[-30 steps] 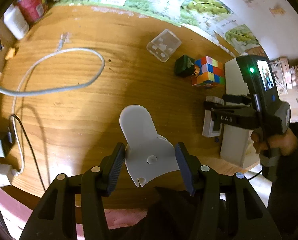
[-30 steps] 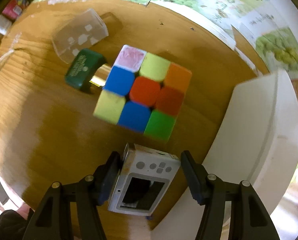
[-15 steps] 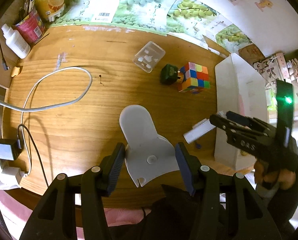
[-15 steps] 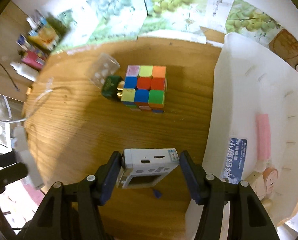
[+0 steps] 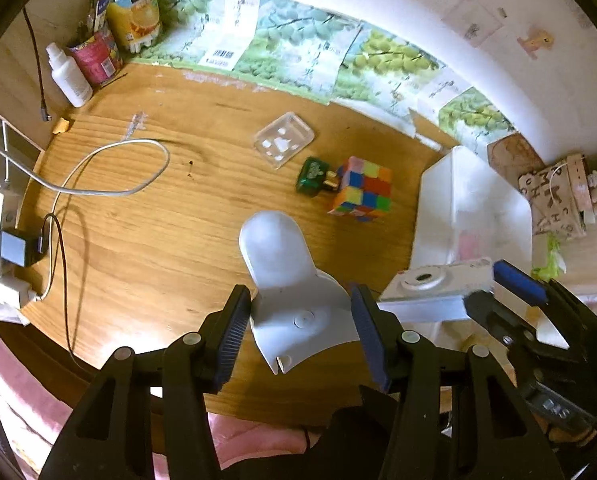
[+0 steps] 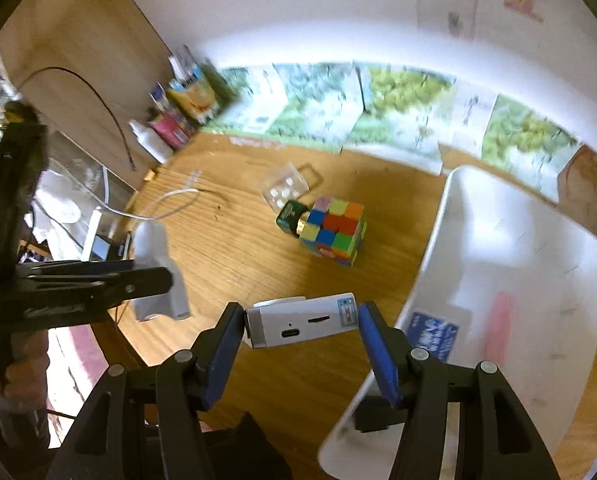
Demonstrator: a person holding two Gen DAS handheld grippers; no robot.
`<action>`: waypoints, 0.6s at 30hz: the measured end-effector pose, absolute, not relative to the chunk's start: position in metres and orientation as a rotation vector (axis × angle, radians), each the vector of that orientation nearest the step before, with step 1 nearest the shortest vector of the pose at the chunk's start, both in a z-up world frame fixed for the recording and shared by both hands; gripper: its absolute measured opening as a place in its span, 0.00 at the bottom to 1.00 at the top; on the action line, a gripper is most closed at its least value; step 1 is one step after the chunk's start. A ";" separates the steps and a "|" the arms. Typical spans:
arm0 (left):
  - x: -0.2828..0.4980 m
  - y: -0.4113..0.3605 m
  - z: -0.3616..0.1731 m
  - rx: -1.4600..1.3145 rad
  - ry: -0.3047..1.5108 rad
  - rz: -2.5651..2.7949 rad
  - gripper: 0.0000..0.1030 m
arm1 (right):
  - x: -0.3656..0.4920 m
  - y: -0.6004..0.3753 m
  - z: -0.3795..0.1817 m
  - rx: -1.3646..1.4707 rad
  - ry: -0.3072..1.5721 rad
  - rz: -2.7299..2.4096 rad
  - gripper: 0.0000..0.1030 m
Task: Organize rigid objects
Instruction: 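Carry the bracket and screen device into the white tray and open both tools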
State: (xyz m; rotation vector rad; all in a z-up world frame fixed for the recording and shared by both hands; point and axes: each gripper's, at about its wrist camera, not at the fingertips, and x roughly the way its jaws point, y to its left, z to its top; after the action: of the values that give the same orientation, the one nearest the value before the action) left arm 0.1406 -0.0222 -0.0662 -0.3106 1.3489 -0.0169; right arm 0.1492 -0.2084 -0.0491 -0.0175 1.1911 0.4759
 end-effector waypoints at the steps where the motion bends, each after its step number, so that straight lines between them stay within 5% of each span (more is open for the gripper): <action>1: 0.139 -0.028 -0.064 -0.307 1.342 -0.014 0.54 | 0.146 -0.217 -0.043 -0.022 1.174 0.486 0.58; 18: 0.142 -0.179 -0.054 -0.220 1.284 -0.213 0.55 | 0.117 -0.346 -0.028 -0.002 1.116 0.391 0.58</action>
State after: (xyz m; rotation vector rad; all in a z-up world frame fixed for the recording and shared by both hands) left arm 0.1423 -0.1788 -0.0540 -0.2199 1.2840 -0.2133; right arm 0.1173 -0.3459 -0.0276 -0.0018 1.1162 0.3907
